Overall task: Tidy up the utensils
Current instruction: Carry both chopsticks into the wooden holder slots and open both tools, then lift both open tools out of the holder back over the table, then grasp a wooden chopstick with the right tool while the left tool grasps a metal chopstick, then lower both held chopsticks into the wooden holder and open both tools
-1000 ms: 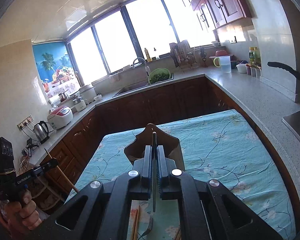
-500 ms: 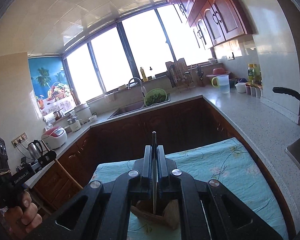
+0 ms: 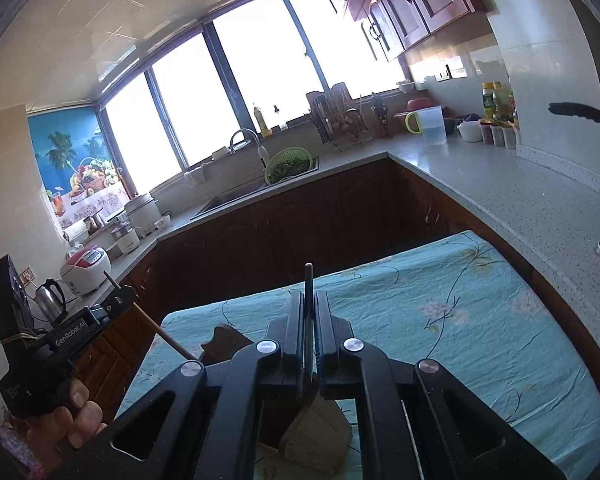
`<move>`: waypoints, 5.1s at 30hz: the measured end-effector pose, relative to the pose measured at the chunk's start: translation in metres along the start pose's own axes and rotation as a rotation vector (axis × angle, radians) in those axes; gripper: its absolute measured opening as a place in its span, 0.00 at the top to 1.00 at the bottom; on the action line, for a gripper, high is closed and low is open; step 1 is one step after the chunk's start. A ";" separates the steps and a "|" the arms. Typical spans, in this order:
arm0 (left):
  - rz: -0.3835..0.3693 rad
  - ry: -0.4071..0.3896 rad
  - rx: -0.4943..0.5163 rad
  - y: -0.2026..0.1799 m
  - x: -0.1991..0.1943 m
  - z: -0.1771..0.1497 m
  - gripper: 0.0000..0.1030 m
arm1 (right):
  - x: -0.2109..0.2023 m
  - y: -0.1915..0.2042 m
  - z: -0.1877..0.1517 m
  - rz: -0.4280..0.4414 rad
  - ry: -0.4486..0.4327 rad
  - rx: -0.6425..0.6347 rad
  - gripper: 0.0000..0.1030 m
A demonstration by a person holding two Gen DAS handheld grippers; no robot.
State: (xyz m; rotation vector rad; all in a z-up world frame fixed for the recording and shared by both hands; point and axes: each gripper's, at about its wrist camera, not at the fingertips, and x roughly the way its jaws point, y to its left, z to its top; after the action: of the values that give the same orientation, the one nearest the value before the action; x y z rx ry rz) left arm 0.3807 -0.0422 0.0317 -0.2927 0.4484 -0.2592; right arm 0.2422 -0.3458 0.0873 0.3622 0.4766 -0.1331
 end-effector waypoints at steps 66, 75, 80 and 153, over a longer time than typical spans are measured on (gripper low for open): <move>0.152 0.417 0.026 0.006 -0.193 -0.116 0.22 | -0.130 -0.040 -0.162 -0.129 0.183 -0.011 0.20; 0.150 0.548 0.092 -0.006 -0.147 -0.118 0.53 | -0.079 -0.051 -0.150 -0.134 0.275 0.035 0.63; 0.146 0.607 0.104 -0.008 -0.124 -0.121 0.67 | -0.039 -0.057 -0.148 -0.160 0.355 0.033 0.77; -0.100 0.052 0.081 -0.020 -0.257 0.047 0.98 | -0.138 0.027 0.008 0.028 -0.092 -0.056 0.95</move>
State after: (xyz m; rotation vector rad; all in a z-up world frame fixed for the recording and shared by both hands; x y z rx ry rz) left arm 0.1746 0.0288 0.1780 -0.2300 0.4739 -0.3822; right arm 0.1293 -0.3175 0.1671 0.3066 0.3833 -0.1084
